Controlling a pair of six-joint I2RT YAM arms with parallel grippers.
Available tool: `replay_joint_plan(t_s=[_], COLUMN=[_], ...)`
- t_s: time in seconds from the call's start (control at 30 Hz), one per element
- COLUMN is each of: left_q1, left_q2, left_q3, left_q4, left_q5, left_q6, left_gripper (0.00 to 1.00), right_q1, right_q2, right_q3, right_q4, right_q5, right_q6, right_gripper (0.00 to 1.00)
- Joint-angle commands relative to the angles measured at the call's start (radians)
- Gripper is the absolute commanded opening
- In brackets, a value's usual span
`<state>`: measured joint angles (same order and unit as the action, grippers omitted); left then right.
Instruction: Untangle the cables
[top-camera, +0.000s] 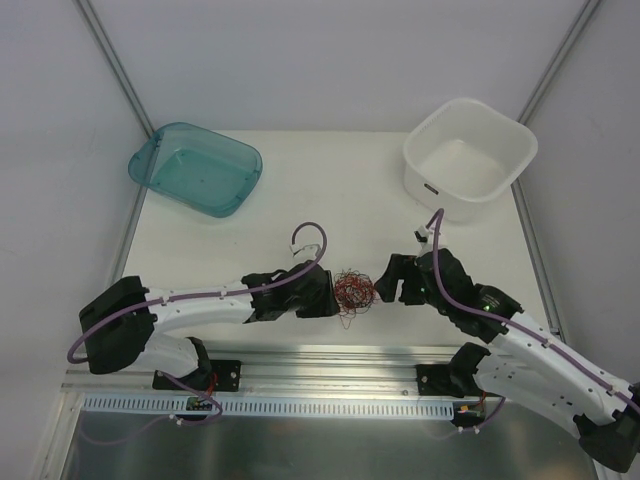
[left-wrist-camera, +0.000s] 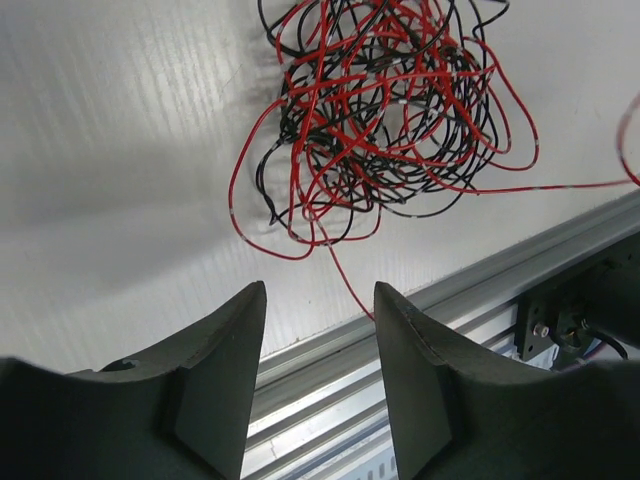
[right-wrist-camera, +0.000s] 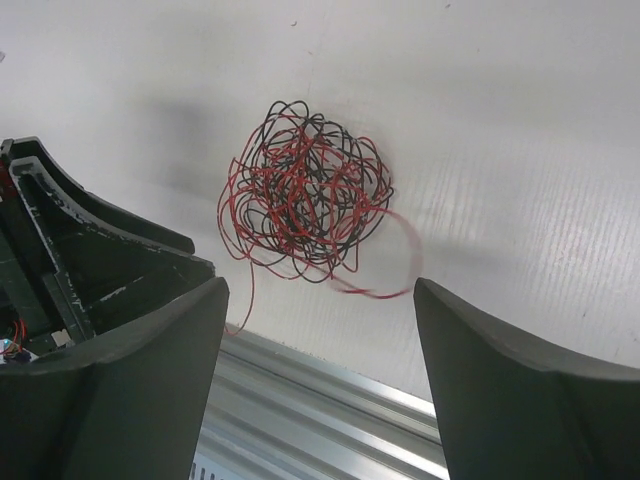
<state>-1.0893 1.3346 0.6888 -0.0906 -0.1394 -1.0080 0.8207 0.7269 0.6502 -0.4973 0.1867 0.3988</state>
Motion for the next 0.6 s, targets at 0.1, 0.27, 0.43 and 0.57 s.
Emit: replay_joint_plan(t_s=[0.1,0.27,0.43,0.57], left_q1=[-0.009,-0.004,0.011,0.031], left_q2=[0.044,0.052,0.067,0.078], left_q3=[0.086,0.074,0.069,0.069], left_q4=[-0.004,-0.011,-0.009,-0.009], left_q5=[-0.098,-0.106,-0.095,-0.075], left_q6=[0.011,0.011,0.023,0.037], left_gripper=[0.43,0.34,0.24,0.18], right_q1=[0.005,0.005,0.005,0.005], right_q2=[0.015,0.072,0.158,0.223], right_q3=[-0.014,-0.014,-0.012,-0.001], right_q4=[0.098,0.15,0.201,0.236], right_q5=[-0.018,-0.009,-0.026,-0.032], right_q6=[-0.034,-0.052,-0.069,-0.086], right_gripper=[0.8,0.8,0.8,0.8])
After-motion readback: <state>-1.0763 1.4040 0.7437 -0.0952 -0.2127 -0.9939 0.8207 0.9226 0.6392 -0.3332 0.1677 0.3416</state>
